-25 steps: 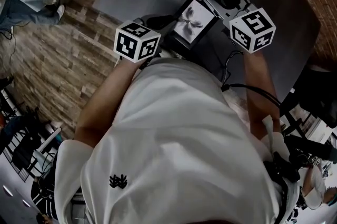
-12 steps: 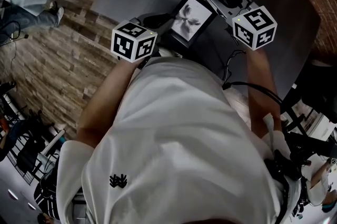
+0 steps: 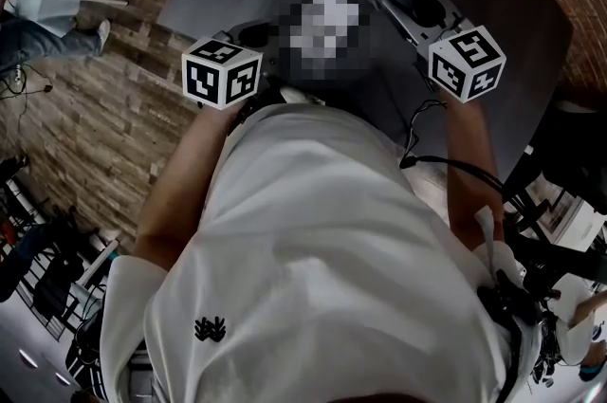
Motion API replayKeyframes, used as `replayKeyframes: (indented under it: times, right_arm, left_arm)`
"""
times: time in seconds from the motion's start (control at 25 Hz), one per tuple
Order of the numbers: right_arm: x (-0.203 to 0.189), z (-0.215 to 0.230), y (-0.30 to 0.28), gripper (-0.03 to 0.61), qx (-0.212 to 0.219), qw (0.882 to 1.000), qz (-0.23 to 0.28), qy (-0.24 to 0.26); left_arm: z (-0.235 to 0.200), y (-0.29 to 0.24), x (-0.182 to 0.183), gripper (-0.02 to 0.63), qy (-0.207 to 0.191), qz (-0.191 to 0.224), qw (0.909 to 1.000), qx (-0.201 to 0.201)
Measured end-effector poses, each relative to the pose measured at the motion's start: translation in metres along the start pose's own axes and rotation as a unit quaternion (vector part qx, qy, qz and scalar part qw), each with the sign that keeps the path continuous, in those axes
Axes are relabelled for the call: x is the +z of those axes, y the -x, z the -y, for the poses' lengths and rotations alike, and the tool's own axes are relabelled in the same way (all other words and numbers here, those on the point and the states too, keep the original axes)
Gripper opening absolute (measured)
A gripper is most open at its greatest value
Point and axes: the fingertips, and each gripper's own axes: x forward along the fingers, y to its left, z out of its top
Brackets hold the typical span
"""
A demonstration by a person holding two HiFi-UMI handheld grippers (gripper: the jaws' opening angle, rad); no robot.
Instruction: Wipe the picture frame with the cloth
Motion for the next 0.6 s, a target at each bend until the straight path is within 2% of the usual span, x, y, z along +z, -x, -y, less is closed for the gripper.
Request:
replayKeyframes:
  times: [0.6]
  right_arm:
    - [-0.016, 0.001, 0.013, 0.14, -0.021, 0.999, 0.004, -0.025]
  left_arm:
    - [-0.02, 0.004, 0.004, 0.076, 0.037, 0.013, 0.999, 0.022]
